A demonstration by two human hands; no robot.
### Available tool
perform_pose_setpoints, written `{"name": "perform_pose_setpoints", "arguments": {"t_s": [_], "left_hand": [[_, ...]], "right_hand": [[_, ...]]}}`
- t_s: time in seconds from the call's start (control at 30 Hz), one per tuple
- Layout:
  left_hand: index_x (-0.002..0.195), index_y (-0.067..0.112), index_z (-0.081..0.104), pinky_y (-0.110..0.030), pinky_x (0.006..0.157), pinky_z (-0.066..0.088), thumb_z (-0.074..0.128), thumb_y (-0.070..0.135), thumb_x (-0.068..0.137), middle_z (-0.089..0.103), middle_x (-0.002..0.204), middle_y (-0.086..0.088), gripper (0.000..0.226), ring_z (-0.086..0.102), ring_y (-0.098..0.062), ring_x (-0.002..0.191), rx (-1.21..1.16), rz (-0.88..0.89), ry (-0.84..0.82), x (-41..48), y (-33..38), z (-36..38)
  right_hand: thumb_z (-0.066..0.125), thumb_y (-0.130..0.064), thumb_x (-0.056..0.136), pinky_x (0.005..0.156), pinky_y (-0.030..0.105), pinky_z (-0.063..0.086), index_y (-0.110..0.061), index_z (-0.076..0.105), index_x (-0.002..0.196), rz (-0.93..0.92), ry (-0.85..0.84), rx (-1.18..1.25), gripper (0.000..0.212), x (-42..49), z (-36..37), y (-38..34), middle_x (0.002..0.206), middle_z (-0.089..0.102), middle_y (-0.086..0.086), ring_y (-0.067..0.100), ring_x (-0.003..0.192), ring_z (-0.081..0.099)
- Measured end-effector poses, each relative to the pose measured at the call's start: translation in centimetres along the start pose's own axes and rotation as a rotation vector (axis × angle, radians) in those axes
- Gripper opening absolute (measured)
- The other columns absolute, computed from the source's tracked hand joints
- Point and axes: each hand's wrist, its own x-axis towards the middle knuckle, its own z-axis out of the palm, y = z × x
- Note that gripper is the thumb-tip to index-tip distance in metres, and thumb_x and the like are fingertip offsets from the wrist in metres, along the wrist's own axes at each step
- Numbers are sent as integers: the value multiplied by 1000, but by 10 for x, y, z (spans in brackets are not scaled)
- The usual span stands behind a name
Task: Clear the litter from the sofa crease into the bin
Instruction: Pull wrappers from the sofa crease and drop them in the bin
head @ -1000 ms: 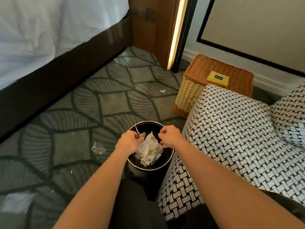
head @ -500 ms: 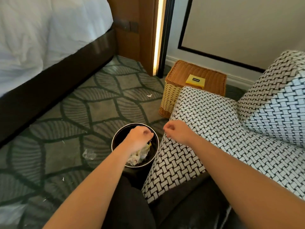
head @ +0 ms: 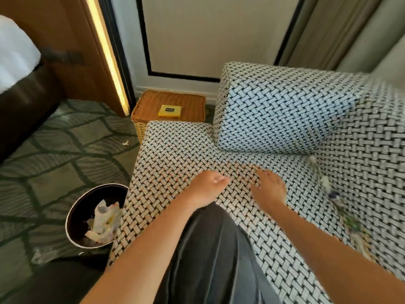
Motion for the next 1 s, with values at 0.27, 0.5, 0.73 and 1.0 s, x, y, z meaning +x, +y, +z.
{"name": "perform_pose_setpoints", "arguments": {"t_s": [0.27,0.5,0.73,1.0], "left_hand": [[115,9,57,-29,90,49,44,34,97,62,115,-6,34,61,-18,100,70,9,39,62,38,90],[128,17,52,-27,105,31,47,37,94,51,134,2,40,43,-13,126,335,131,217,108,34,149],[139,23,39,-37,116,16,34,43,94,37,147,8,50,26,-10,139,554,316,318,144,33,194],[138,22,40,-37,114,19,37,39,96,39,147,7,45,29,-8,138,613,442,278,208,60,200]], "right_hand": [[33,-41,94,116,46,14,-20,34,138,211,182,-16,48,-18,14,120,149,28,9,27,140,20],[37,-39,95,113,44,17,-9,20,143,412,256,85,60,15,10,133,152,15,22,35,141,14],[37,-37,96,110,37,26,-5,19,144,553,340,237,61,40,9,135,150,25,14,29,136,26],[30,-36,97,105,42,27,-11,35,138,680,316,237,49,62,9,140,141,43,10,28,128,34]]}}
